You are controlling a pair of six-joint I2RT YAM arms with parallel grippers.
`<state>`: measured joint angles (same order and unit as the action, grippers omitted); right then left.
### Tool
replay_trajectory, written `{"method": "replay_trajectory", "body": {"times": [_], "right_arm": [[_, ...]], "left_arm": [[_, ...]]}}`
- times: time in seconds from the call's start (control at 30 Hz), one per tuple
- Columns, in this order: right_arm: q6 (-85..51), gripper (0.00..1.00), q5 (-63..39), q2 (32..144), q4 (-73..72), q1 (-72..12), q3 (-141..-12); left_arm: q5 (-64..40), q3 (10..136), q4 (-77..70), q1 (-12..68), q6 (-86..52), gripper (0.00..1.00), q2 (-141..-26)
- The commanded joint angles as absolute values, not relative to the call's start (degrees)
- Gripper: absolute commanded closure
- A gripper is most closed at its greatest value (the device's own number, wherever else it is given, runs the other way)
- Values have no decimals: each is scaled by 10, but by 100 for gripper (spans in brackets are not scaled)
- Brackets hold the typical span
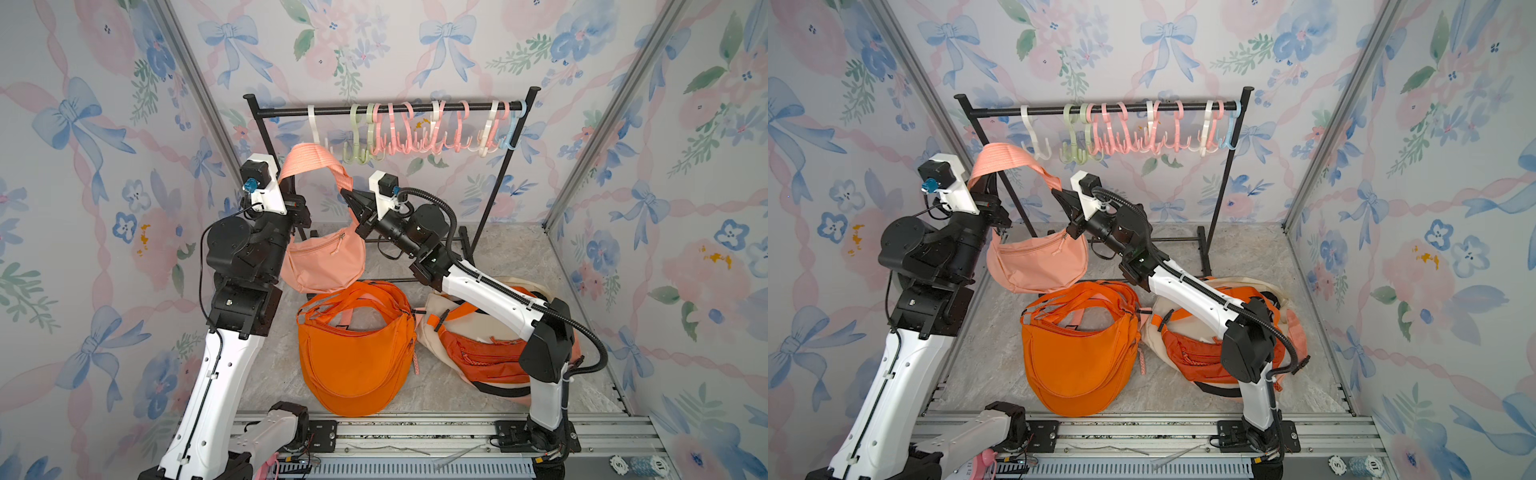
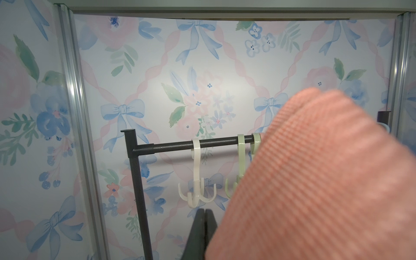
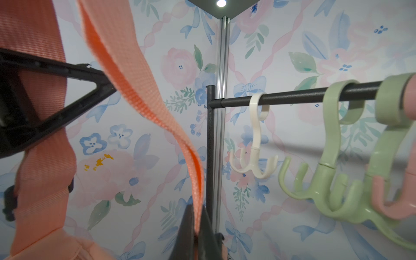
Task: Take the bag off the hook
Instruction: Pick up the bag from the hook, then place the bag inside the bag.
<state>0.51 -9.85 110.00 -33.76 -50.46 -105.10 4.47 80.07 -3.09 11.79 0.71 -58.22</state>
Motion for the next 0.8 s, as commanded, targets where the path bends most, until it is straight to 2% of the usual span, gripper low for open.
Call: {"method": "replay_trajectory", "body": {"times": [0.0, 0.47, 0.77], "right_arm": [[57, 100, -90, 1032, -369, -530, -999], [222, 100, -42, 795, -295, -695, -768], [271, 100, 28, 708, -255, -796, -657]], "left_arm": [[29, 757, -51, 116, -10, 100, -535], [-33, 650, 14, 116, -37, 100, -341], [-49, 523, 29, 132, -36, 100, -212]]}}
